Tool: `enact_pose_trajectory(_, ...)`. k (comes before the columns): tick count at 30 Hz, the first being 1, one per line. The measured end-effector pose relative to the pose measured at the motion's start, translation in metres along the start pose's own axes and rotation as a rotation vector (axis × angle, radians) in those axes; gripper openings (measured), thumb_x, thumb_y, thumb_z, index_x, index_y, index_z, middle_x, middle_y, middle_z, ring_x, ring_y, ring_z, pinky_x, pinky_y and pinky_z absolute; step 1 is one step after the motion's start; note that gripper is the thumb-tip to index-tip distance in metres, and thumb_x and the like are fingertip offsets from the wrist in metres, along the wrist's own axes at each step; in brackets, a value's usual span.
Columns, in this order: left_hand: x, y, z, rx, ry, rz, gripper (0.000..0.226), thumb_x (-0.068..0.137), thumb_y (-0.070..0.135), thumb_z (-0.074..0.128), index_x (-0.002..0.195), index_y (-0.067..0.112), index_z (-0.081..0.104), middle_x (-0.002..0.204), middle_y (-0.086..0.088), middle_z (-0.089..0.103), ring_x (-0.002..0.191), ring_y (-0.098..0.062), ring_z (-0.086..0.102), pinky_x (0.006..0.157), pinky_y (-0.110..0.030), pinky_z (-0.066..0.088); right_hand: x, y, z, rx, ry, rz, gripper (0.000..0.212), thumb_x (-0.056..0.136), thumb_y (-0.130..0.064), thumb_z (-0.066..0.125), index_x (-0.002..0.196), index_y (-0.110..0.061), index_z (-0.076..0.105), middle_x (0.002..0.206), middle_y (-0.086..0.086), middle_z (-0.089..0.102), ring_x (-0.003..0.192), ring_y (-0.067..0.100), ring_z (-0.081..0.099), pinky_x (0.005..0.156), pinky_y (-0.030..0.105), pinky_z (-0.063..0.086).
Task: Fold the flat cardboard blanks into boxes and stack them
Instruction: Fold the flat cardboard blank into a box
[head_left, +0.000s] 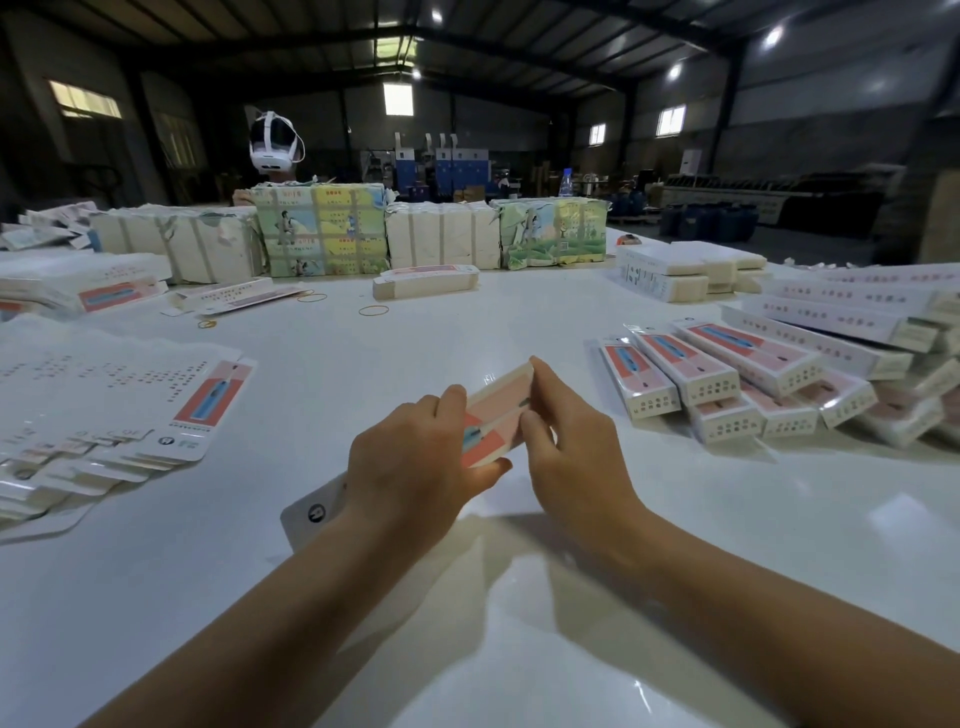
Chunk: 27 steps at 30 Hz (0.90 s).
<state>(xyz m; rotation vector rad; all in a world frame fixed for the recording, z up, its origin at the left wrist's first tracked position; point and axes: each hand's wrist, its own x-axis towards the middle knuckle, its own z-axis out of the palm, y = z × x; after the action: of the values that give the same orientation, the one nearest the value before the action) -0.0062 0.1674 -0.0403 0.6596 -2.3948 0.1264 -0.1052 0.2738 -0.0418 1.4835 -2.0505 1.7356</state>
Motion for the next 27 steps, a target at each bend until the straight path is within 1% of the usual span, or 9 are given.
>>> enact_pose_trajectory(4, -0.001, -0.002, -0.001, -0.024, 0.000, -0.002, 0.073, 0.074, 0.074, 0.049, 0.128, 0.024, 0.044, 0.112, 0.006, 0.062, 0.088, -0.015, 0.061, 0.071, -0.027, 0.052, 0.004, -0.002, -0.006, 0.063, -0.011, 0.032, 0.022, 0.097, -0.007, 0.044, 0.097, -0.023, 0.060, 0.083, -0.011, 0.065, 0.079, 0.009, 0.062, 0.063, 0.017, 0.050)
enact_pose_trajectory(9, 0.001, -0.008, -0.001, -0.116, -0.022, -0.082, 0.079, 0.063, 0.079, 0.032, 0.121, 0.027, 0.047, 0.111, 0.008, 0.063, 0.078, -0.013, 0.060, 0.066, -0.026, 0.052, 0.009, -0.002, -0.010, 0.246, -0.005, 0.216, 0.024, 0.095, -0.014, 0.051, 0.112, -0.028, 0.062, 0.112, -0.016, 0.066, 0.109, 0.005, 0.060, 0.096, 0.027, 0.049)
enact_pose_trajectory(12, 0.002, -0.012, 0.000, -0.126, -0.026, -0.085, 0.070, 0.070, 0.075, 0.045, 0.120, 0.026, 0.048, 0.111, 0.007, 0.064, 0.080, -0.016, 0.061, 0.065, -0.027, 0.052, 0.002, -0.004, -0.007, 0.187, -0.094, 0.142, 0.031, 0.090, -0.008, 0.052, 0.105, -0.032, 0.064, 0.103, -0.014, 0.070, 0.104, 0.008, 0.062, 0.094, 0.037, 0.050)
enact_pose_trajectory(16, 0.002, -0.021, -0.002, -0.159, -0.037, -0.064, 0.062, 0.073, 0.066, 0.059, 0.121, 0.028, 0.048, 0.113, 0.006, 0.063, 0.076, -0.014, 0.057, 0.064, -0.026, 0.051, 0.003, -0.001, -0.010, 0.058, -0.176, 0.065, 0.037, 0.089, -0.016, 0.054, 0.122, -0.032, 0.056, 0.117, -0.019, 0.063, 0.111, 0.000, 0.055, 0.095, 0.024, 0.044)
enact_pose_trajectory(18, 0.004, -0.026, -0.002, -0.180, -0.065, -0.049, 0.061, 0.073, 0.065, 0.061, 0.120, 0.028, 0.048, 0.114, 0.007, 0.063, 0.073, -0.010, 0.051, 0.063, -0.024, 0.049, 0.005, 0.003, -0.012, -0.064, -0.174, 0.028, 0.054, 0.090, -0.020, 0.058, 0.140, -0.029, 0.040, 0.140, -0.013, 0.049, 0.124, 0.002, 0.045, 0.104, 0.026, 0.039)
enact_pose_trajectory(20, 0.006, -0.029, -0.004, -0.161, -0.101, -0.024, 0.063, 0.073, 0.063, 0.063, 0.122, 0.028, 0.048, 0.115, 0.006, 0.062, 0.073, -0.010, 0.050, 0.065, -0.025, 0.050, 0.007, 0.005, -0.014, -0.114, -0.197, -0.032, 0.078, 0.089, -0.024, 0.062, 0.147, -0.038, 0.013, 0.156, -0.015, 0.018, 0.140, 0.005, 0.025, 0.113, 0.023, 0.025)
enact_pose_trajectory(23, 0.005, -0.029, -0.010, -0.136, -0.156, 0.022, 0.067, 0.075, 0.060, 0.065, 0.129, 0.026, 0.045, 0.116, 0.005, 0.061, 0.085, -0.014, 0.057, 0.074, -0.031, 0.053, 0.010, 0.011, -0.015, -0.357, -0.333, -0.222, 0.091, 0.083, -0.029, 0.067, 0.143, -0.043, 0.000, 0.155, -0.020, -0.005, 0.144, 0.006, 0.001, 0.112, 0.017, 0.014)
enact_pose_trajectory(25, 0.004, -0.028, -0.014, -0.137, -0.203, 0.069, 0.066, 0.076, 0.059, 0.065, 0.131, 0.026, 0.044, 0.116, 0.006, 0.060, 0.092, -0.014, 0.058, 0.080, -0.031, 0.052, 0.011, 0.016, -0.013, -0.542, -0.359, -0.358, 0.084, 0.080, -0.024, 0.071, 0.148, -0.026, 0.022, 0.157, -0.005, 0.016, 0.142, 0.021, 0.014, 0.115, 0.033, 0.025)
enact_pose_trajectory(27, 0.003, -0.031, -0.015, -0.109, -0.273, 0.103, 0.064, 0.077, 0.060, 0.063, 0.130, 0.029, 0.044, 0.115, 0.010, 0.059, 0.091, -0.009, 0.056, 0.082, -0.026, 0.050, 0.010, 0.019, -0.010, -0.626, -0.333, -0.462, 0.070, 0.076, -0.021, 0.075, 0.139, -0.010, 0.046, 0.138, 0.009, 0.049, 0.125, 0.031, 0.042, 0.099, 0.046, 0.044)
